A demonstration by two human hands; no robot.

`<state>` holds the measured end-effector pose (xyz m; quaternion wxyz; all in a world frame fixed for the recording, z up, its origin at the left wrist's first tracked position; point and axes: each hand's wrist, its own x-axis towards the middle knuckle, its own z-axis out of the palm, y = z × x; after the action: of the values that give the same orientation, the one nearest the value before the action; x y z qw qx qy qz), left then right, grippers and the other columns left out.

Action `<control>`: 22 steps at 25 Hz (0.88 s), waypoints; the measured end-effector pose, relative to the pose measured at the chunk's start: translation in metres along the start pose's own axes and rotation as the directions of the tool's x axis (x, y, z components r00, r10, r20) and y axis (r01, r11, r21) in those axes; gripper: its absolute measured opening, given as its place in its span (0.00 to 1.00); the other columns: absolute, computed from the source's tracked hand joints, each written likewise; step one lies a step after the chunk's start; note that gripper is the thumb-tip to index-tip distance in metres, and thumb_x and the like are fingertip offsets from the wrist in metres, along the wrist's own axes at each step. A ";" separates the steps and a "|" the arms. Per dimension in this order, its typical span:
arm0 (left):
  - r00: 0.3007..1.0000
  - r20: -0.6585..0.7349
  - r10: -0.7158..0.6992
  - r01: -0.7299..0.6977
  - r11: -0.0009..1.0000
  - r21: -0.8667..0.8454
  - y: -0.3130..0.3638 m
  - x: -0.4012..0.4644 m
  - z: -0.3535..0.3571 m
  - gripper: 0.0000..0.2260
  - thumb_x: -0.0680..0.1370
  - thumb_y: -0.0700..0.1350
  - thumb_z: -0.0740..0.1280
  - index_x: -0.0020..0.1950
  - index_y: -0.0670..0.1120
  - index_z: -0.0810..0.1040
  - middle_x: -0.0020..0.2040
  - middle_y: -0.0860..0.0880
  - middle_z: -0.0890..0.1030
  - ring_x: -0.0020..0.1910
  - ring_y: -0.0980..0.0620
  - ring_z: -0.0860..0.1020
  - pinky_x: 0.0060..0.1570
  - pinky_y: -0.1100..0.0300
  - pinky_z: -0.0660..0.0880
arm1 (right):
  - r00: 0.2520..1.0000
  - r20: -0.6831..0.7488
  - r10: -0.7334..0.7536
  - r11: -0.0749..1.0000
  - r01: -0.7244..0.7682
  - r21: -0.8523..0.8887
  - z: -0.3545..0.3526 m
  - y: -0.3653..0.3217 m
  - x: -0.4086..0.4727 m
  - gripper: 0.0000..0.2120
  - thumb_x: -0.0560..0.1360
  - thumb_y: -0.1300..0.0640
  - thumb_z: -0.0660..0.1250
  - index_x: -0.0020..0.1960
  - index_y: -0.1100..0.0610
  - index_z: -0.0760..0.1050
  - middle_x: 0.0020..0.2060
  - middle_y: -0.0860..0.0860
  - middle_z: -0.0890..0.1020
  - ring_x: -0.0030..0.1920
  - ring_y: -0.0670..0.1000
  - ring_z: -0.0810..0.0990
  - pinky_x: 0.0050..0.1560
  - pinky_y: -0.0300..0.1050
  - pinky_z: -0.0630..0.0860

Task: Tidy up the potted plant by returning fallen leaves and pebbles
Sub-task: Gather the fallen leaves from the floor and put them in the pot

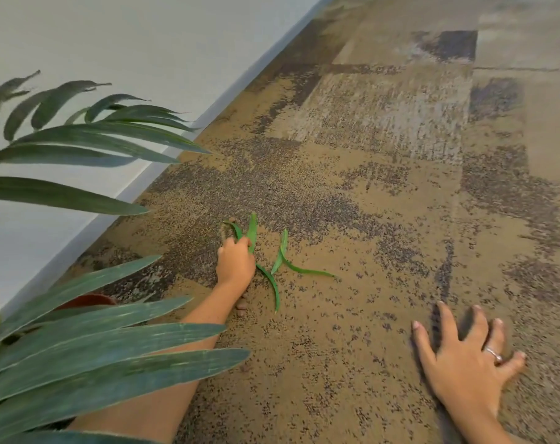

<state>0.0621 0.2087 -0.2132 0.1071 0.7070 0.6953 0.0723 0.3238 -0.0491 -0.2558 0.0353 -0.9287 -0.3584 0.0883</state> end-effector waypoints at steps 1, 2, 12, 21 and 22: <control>1.000 -0.006 0.018 -0.018 1.000 -0.009 0.003 0.000 0.000 0.13 0.77 0.37 0.62 0.60 0.46 0.76 0.59 0.44 0.73 0.58 0.44 0.71 0.55 0.53 0.73 | 1.000 -0.001 0.000 1.000 0.000 0.002 0.000 -0.001 0.000 0.33 0.74 0.30 0.43 0.75 0.41 0.58 0.76 0.56 0.56 0.76 0.62 0.50 0.70 0.72 0.50; 0.999 -0.007 0.045 -0.045 0.999 -0.011 0.004 -0.001 0.001 0.13 0.76 0.34 0.62 0.57 0.46 0.76 0.58 0.45 0.73 0.57 0.46 0.71 0.53 0.55 0.73 | 1.000 -0.004 -0.001 1.000 0.001 0.002 0.000 -0.001 0.000 0.33 0.74 0.30 0.43 0.75 0.41 0.58 0.76 0.56 0.56 0.76 0.61 0.50 0.70 0.72 0.50; 0.989 -0.033 0.141 -0.143 0.927 -0.347 0.033 -0.039 -0.007 0.10 0.74 0.29 0.57 0.42 0.44 0.68 0.40 0.49 0.72 0.35 0.54 0.70 0.33 0.65 0.67 | 0.998 -0.056 -0.011 1.000 0.011 -0.003 0.003 0.002 0.002 0.32 0.74 0.30 0.46 0.74 0.43 0.61 0.75 0.57 0.59 0.76 0.61 0.52 0.70 0.72 0.52; 0.979 0.162 0.120 0.025 0.728 -0.685 0.090 -0.137 0.004 0.08 0.77 0.33 0.57 0.43 0.46 0.68 0.44 0.45 0.76 0.34 0.53 0.71 0.31 0.63 0.69 | 0.998 -0.053 -0.038 0.998 0.041 0.054 -0.001 0.003 0.000 0.31 0.75 0.32 0.53 0.73 0.45 0.65 0.75 0.59 0.61 0.75 0.64 0.55 0.70 0.72 0.49; 0.978 0.175 0.117 0.042 0.706 -0.707 0.092 -0.145 0.005 0.08 0.77 0.33 0.57 0.43 0.46 0.68 0.45 0.44 0.76 0.35 0.52 0.71 0.33 0.61 0.70 | 0.998 -0.048 -0.040 0.997 0.043 0.070 -0.003 0.003 0.000 0.31 0.75 0.32 0.54 0.73 0.46 0.65 0.75 0.60 0.61 0.75 0.64 0.55 0.70 0.72 0.48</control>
<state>0.1489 0.0626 -0.1886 0.4396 0.6297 0.5849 0.2611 0.3263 -0.0510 -0.2532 0.0782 -0.9210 -0.3734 0.0788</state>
